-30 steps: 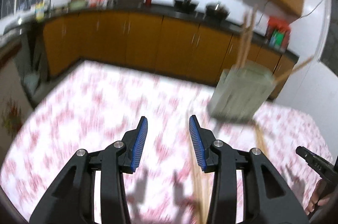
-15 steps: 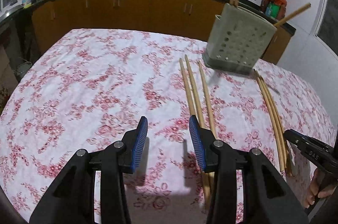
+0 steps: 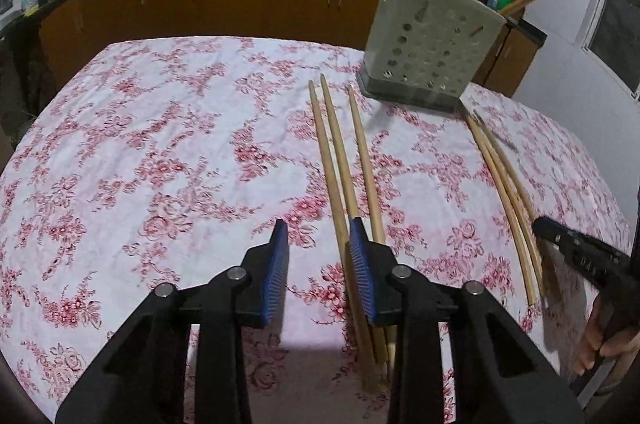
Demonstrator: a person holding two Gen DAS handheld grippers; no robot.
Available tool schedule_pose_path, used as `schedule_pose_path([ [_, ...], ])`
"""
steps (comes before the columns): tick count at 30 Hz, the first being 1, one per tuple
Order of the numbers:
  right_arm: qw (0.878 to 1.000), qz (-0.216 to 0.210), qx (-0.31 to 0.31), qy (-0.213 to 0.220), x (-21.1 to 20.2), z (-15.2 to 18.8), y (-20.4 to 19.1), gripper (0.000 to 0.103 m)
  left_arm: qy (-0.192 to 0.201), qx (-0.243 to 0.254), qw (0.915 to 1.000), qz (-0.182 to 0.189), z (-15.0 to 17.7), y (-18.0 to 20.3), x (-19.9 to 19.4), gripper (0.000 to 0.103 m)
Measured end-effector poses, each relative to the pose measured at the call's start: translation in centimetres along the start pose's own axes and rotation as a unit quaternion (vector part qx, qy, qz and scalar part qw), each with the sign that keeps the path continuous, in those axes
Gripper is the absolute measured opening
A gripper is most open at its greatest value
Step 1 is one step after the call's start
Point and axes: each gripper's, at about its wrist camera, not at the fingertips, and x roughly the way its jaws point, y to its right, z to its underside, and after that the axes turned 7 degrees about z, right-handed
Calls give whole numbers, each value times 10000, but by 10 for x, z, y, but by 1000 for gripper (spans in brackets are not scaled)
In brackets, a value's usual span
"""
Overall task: Organize utensils
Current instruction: 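Return both tools to the table and grasp one chopstick each, then hold the grasped chopsticks in both tools and begin lifting them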
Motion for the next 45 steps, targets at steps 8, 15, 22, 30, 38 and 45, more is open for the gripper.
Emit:
schedule_pose_path([
  [8, 10000, 32, 15, 15, 0, 0, 5, 8, -212, 231, 9995, -33, 6, 8, 10, 23],
  [15, 10000, 46, -8, 1, -1, 1, 5, 9, -268, 353, 9989, -183, 6, 11, 12, 22],
  [22, 10000, 2, -67, 24, -1, 2, 1, 9, -251, 354, 9987, -265, 3, 10, 15, 8],
  [30, 9995, 226, 219, 99, 6, -8, 17, 9, -179, 59, 9982, -563, -10, -26, 13, 8],
  [38, 9996, 188, 127, 154, 8, -7, 15, 12, -109, 4, 9984, -550, -11, -34, 14, 8],
  [45, 9997, 155, 64, 151, 8, -7, 13, 11, -98, -46, 9987, -489, -12, -36, 13, 8],
])
